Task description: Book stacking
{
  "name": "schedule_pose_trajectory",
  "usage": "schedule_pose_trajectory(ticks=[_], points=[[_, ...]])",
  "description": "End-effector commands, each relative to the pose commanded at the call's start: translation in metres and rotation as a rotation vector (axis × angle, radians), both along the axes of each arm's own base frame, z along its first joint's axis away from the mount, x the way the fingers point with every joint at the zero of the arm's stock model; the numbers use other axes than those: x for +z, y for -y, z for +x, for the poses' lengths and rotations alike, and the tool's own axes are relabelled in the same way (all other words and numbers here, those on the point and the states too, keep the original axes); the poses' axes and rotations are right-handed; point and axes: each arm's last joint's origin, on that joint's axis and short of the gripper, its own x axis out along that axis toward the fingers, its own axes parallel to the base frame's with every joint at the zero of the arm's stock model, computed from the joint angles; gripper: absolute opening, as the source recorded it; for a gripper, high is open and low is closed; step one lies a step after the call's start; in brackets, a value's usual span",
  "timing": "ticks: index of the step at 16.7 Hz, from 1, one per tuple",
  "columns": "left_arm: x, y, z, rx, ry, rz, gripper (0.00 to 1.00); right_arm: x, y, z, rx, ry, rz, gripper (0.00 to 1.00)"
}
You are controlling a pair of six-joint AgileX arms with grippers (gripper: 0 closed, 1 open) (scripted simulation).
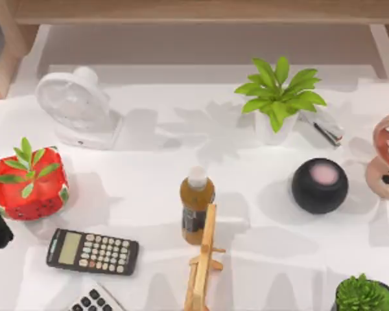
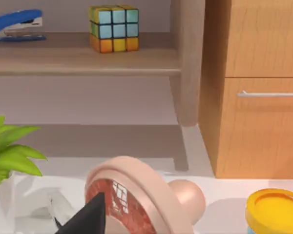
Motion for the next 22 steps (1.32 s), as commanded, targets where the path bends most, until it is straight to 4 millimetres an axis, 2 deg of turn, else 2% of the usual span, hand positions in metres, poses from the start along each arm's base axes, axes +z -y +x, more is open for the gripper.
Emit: schedule_pose_trajectory(ticks=[3, 5, 8, 11, 14, 17, 19, 22], points=[[0.003, 0.0, 0.0, 0.0, 0.004, 0.0, 1.0, 0.0, 0.0, 0.0, 0.0, 0.0, 0.0, 1.0], [0.018, -0.001, 0.001, -0.001, 0.023, 0.0, 1.0, 0.0, 0.0, 0.0, 0.0, 0.0, 0.0, 1.0], [0.059, -0.005, 0.007, -0.005, 0.061, 0.001, 1.0, 0.0, 0.0, 0.0, 0.0, 0.0, 0.0, 1.0], [0.107, -0.012, 0.032, -0.012, 0.077, 0.001, 1.0, 0.0, 0.0, 0.0, 0.0, 0.0, 0.0, 1.0], [0.147, -0.028, 0.083, -0.016, 0.062, -0.001, 1.0, 0.0, 0.0, 0.0, 0.0, 0.0, 0.0, 1.0], [0.166, -0.057, 0.154, -0.017, 0.035, -0.007, 1.0, 0.0, 0.0, 0.0, 0.0, 0.0, 0.0, 1.0], [0.161, -0.082, 0.203, -0.017, 0.014, -0.012, 1.0, 0.0, 0.0, 0.0, 0.0, 0.0, 0.0, 1.0], [0.137, -0.121, 0.267, -0.017, -0.009, -0.019, 1.0, 0.0, 0.0, 0.0, 0.0, 0.0, 0.0, 1.0]])
